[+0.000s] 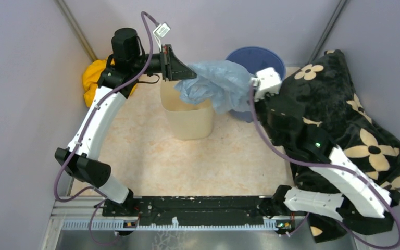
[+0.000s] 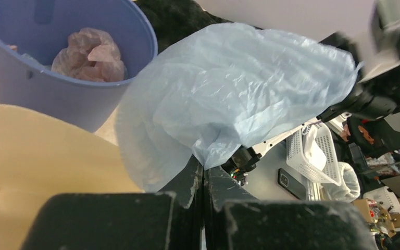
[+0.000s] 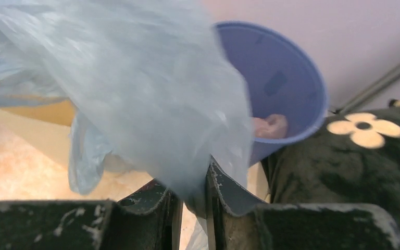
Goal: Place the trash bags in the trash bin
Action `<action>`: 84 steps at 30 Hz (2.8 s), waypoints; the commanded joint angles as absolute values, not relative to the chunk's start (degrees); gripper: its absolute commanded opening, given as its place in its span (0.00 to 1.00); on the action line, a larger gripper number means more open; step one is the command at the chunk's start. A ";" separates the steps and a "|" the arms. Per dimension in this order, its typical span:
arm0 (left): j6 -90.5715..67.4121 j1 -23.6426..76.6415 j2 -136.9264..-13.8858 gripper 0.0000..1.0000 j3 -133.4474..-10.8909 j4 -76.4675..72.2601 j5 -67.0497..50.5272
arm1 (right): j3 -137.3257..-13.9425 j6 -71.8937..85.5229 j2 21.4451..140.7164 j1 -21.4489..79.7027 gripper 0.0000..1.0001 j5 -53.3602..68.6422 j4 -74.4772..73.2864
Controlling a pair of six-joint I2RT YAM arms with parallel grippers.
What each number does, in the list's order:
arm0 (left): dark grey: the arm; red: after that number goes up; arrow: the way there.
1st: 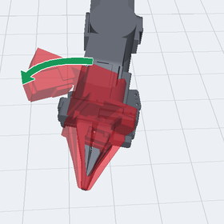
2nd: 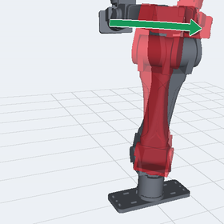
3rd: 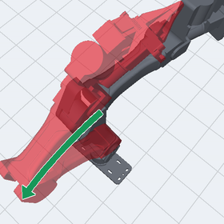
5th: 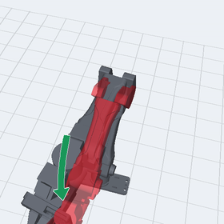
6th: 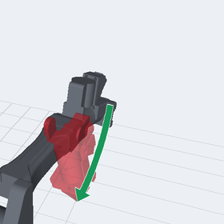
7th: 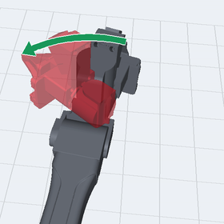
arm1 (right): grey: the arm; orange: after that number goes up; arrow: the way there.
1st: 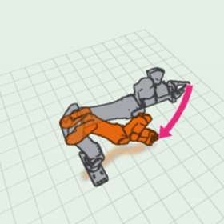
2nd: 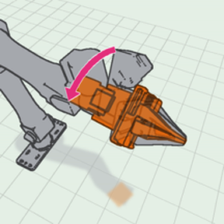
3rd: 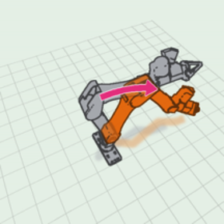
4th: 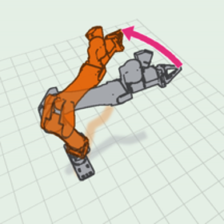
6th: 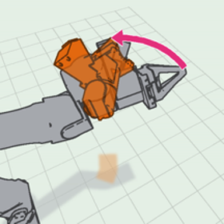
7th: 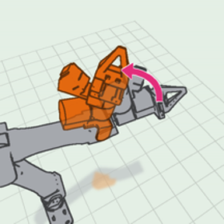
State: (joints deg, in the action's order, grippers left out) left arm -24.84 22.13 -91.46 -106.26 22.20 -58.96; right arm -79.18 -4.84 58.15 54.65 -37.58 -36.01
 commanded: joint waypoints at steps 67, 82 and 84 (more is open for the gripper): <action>-32.46 16.44 -78.49 0.00 -91.85 7.35 -74.34 | -101.38 -15.69 72.96 53.63 0.94 -28.78 -26.18; -36.28 16.44 -73.86 0.00 -88.02 0.90 -79.09 | -107.17 -14.62 75.54 48.75 0.97 -15.99 -28.69; -36.74 16.44 -73.30 0.00 -87.97 0.46 -79.80 | -107.68 -13.29 76.39 47.03 0.97 -10.70 -29.32</action>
